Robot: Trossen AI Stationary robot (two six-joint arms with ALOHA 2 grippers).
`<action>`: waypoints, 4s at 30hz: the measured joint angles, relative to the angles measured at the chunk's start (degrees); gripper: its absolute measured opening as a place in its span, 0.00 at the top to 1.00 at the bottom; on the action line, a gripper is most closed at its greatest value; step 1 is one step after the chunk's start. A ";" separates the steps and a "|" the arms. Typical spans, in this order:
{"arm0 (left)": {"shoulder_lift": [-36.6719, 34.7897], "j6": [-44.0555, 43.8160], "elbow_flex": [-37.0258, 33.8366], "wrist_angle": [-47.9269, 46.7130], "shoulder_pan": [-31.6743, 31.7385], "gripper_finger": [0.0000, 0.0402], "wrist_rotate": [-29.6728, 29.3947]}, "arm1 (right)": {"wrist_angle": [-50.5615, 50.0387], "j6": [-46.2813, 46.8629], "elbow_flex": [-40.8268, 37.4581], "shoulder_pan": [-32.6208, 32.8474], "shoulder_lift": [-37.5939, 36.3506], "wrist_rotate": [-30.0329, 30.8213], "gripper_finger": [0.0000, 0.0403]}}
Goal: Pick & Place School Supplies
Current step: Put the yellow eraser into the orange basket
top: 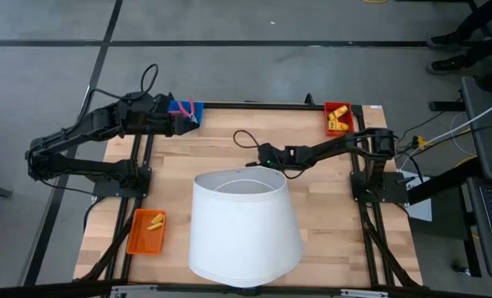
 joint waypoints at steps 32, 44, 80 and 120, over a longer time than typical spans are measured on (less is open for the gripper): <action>-0.59 -1.13 0.00 0.13 0.00 0.66 1.24 | -3.56 -2.94 6.43 2.04 4.27 1.50 0.44; -0.87 -1.11 0.00 0.22 0.00 0.66 1.46 | -5.26 -4.63 6.50 1.80 4.27 2.87 0.44; -2.36 -1.58 0.00 0.35 0.00 0.66 1.42 | -10.83 -7.33 6.08 2.92 4.33 9.03 0.91; 24.31 41.65 24.32 32.76 -12.63 0.49 2.73 | -18.32 -31.00 29.37 7.02 -32.48 14.61 0.91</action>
